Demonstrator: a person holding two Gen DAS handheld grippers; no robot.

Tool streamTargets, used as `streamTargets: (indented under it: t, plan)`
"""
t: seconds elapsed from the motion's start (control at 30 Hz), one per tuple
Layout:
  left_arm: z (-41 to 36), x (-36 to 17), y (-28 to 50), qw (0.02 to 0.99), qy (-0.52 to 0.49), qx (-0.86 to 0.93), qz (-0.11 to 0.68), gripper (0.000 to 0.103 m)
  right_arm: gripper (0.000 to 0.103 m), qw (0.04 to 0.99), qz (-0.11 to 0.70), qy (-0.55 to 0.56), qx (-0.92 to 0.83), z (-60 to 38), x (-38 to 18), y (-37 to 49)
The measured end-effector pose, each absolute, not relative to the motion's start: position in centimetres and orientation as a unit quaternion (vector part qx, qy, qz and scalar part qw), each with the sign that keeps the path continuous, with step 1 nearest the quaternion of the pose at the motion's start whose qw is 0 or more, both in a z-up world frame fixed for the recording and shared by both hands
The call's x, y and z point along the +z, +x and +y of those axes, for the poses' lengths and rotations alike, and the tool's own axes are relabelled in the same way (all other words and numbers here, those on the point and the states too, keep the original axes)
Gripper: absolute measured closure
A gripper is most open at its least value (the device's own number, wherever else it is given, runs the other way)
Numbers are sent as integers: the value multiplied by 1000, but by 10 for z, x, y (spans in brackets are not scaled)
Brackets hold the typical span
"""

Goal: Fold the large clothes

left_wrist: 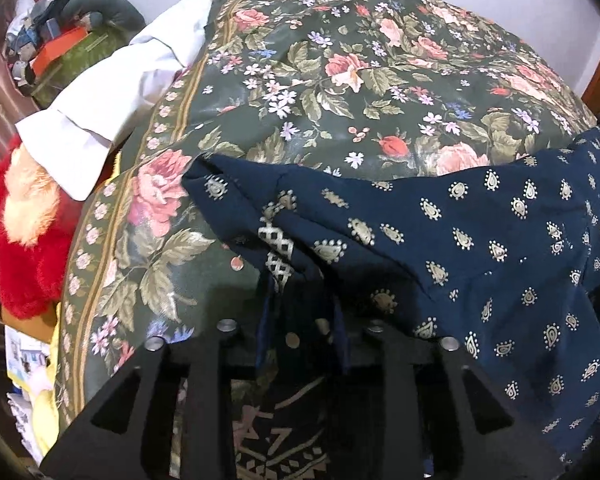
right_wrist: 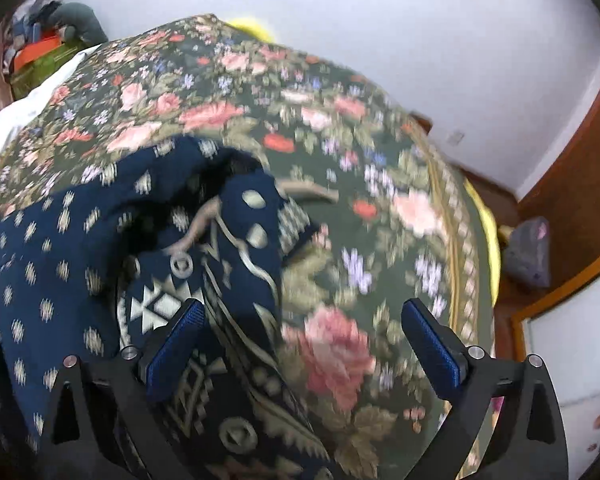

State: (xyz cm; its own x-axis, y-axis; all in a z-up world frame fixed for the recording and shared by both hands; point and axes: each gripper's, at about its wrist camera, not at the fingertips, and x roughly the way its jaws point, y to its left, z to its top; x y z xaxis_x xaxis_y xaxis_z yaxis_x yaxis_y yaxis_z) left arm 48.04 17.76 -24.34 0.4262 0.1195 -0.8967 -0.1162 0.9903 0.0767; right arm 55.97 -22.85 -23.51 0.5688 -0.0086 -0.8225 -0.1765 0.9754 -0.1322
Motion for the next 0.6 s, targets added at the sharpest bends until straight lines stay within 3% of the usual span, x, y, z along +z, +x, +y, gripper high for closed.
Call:
streamTargets:
  t: [0.07,0.33,0.6]
  plan:
    - [178,-238,478,844,7,77,531,63,5,879,465,-85,54,-237,-225,550]
    - [167,-168,423,868,11,55,493,62,5,894,432,-74,97,-248,-151,469]
    - [138,-71,336,915,22,30,401,43,5,920,357,-73,143,-242,-62,364]
